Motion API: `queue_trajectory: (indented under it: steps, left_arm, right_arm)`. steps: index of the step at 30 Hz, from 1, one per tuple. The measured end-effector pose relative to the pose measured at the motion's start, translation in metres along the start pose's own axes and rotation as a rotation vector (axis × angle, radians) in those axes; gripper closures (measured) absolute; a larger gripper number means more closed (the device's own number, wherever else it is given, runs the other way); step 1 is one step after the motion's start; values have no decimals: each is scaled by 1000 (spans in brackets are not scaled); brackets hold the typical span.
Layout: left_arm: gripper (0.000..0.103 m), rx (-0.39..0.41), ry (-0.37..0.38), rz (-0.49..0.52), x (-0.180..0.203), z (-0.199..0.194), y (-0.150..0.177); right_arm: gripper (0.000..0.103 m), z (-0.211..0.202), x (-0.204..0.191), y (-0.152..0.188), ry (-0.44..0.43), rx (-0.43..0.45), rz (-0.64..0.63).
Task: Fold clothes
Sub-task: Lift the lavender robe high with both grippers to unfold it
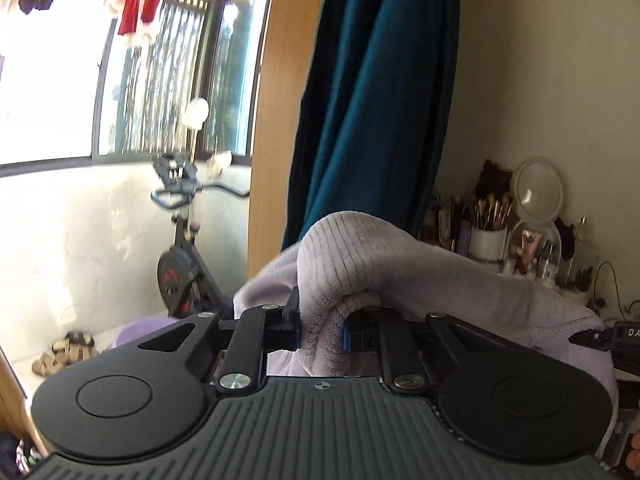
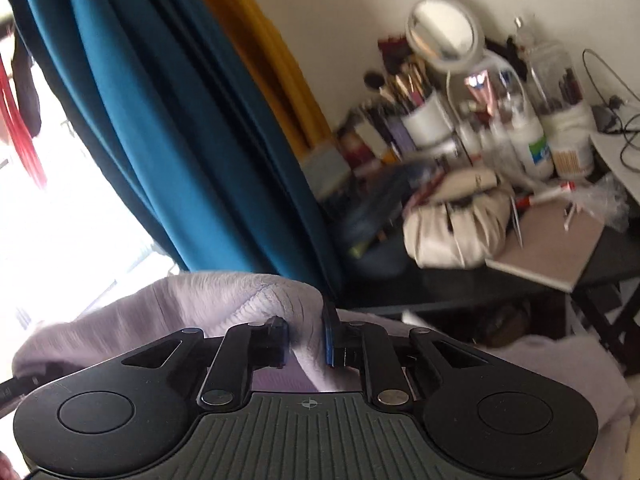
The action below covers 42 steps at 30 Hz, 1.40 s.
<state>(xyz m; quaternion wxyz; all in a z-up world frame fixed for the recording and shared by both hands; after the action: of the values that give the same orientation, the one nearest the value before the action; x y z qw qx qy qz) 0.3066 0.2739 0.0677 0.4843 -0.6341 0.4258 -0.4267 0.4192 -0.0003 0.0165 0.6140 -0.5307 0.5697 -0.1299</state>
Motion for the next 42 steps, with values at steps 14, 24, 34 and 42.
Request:
queue_trajectory:
  steps: [14,24,34,42]
  left_arm:
    - [86,315,311,-138,80,-73,-109]
    - [86,606,753,-254,111,-156,-176]
    - [87,423,1058,-426,131,-174,-134]
    - [87,323,1271,-425,215,-216,-109]
  right_arm:
    - [90,-224,-45,-165,-238,511,-37]
    - [90,-378,-76,-140,-22,653,-115]
    - [90,-495,-146,-73,371,818,-251]
    - [90,-586,-140,-27,599,874,-217]
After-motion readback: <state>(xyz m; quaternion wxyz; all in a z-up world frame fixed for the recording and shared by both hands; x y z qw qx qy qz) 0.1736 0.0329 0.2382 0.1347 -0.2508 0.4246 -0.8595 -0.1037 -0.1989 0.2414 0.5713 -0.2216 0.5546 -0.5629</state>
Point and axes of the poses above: each gripper's, at about its wrist camera, not at the fingertips, and z roughly the way its jaws point, x to its right, y to its underside, the point moved 8 cm from there along z, roughly the way its jaws point, and after that the axes turned 3 degrees about -z, right-handed, at the moved point
